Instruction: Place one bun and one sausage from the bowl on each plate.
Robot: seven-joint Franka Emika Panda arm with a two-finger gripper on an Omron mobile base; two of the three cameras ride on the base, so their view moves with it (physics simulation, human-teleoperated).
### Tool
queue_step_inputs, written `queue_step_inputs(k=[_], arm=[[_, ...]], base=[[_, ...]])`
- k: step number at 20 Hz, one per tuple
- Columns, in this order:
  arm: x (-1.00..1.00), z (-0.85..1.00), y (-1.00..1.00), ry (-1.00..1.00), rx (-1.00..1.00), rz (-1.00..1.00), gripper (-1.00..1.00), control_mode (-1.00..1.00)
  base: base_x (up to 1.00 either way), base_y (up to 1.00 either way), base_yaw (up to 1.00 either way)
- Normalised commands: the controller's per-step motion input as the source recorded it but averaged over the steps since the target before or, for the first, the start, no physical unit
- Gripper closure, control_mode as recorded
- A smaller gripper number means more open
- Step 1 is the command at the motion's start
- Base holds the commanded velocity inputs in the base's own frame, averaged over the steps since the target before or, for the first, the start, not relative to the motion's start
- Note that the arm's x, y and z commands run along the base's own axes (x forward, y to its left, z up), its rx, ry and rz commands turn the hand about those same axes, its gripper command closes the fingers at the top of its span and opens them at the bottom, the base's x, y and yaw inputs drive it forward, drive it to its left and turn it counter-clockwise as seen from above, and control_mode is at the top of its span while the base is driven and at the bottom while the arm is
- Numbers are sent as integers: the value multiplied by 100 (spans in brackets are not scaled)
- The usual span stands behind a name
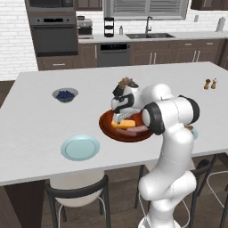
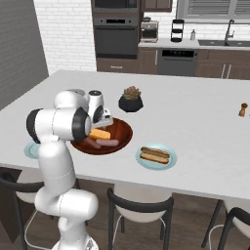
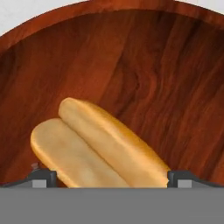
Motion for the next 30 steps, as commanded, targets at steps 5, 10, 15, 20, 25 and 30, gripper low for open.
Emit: queue_step_inputs(k=[5, 10, 15, 20, 25, 30], arm=[[11, -30, 0, -6, -2, 19, -100, -100], [-3, -14, 1, -8, -3, 18, -100, -100], [-21, 2, 0, -14, -5, 16, -100, -100], [-4, -9, 0, -4, -5, 15, -100, -100], [44, -31, 0, 3, -3, 16, -100, -100], [40, -34, 0, 2, 0, 18, -100, -100]], base=[[0, 0, 0], [0, 0, 0], [0, 0, 0], [0, 0, 0], [0, 0, 0], [0, 0, 0]])
